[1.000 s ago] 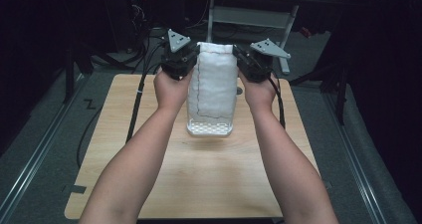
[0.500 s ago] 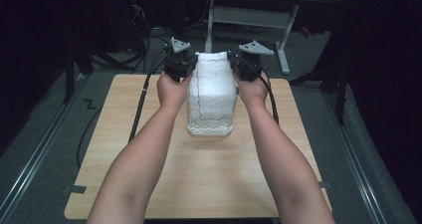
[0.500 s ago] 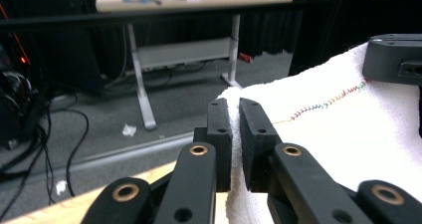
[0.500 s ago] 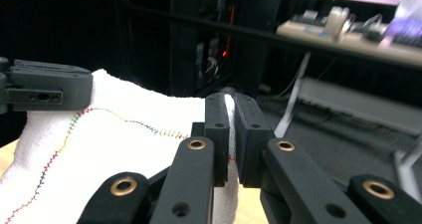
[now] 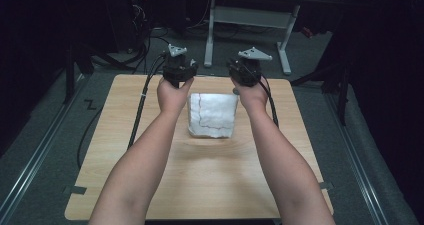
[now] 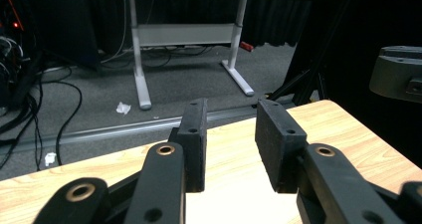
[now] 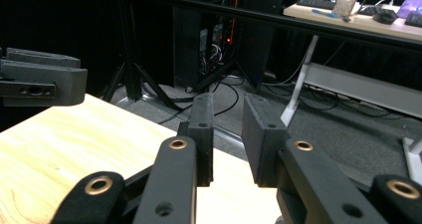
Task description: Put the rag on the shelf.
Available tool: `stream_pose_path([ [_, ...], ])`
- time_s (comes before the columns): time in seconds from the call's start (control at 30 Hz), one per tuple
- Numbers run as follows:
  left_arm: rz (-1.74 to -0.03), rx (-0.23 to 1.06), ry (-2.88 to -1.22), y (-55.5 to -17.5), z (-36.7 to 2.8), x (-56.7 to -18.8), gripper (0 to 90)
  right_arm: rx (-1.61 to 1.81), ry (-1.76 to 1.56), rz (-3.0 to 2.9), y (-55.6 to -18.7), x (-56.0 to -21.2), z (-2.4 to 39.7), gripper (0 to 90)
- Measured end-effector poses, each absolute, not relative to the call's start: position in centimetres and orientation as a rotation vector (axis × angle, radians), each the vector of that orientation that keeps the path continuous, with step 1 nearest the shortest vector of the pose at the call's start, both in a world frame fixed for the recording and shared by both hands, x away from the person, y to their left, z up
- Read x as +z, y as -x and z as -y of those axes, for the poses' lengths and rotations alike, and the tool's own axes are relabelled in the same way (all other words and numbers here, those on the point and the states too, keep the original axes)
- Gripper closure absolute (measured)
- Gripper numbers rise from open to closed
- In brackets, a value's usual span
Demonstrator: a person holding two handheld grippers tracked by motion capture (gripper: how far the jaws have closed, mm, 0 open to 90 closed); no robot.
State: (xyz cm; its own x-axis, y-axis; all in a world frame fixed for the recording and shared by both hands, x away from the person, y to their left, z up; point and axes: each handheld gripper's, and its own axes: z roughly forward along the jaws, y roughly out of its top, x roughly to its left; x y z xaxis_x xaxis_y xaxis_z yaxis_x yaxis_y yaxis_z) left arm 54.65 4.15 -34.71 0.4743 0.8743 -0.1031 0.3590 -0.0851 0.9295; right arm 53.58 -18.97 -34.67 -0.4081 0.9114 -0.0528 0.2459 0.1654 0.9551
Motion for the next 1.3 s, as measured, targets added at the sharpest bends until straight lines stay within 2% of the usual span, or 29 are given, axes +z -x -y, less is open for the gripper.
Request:
stream_pose_path([
  [0.67,-1.035,0.626,-1.668,-52.3,-4.8,-34.8,64.9,1.230,-1.088,-1.803,-51.5,-34.8,18.9,66.2],
  [1.3,-0.981,0.617,-1.634,-47.4,-7.3,-35.6,63.0,1.235,-1.089,-1.796,-46.6,-36.0,20.8,59.6],
])
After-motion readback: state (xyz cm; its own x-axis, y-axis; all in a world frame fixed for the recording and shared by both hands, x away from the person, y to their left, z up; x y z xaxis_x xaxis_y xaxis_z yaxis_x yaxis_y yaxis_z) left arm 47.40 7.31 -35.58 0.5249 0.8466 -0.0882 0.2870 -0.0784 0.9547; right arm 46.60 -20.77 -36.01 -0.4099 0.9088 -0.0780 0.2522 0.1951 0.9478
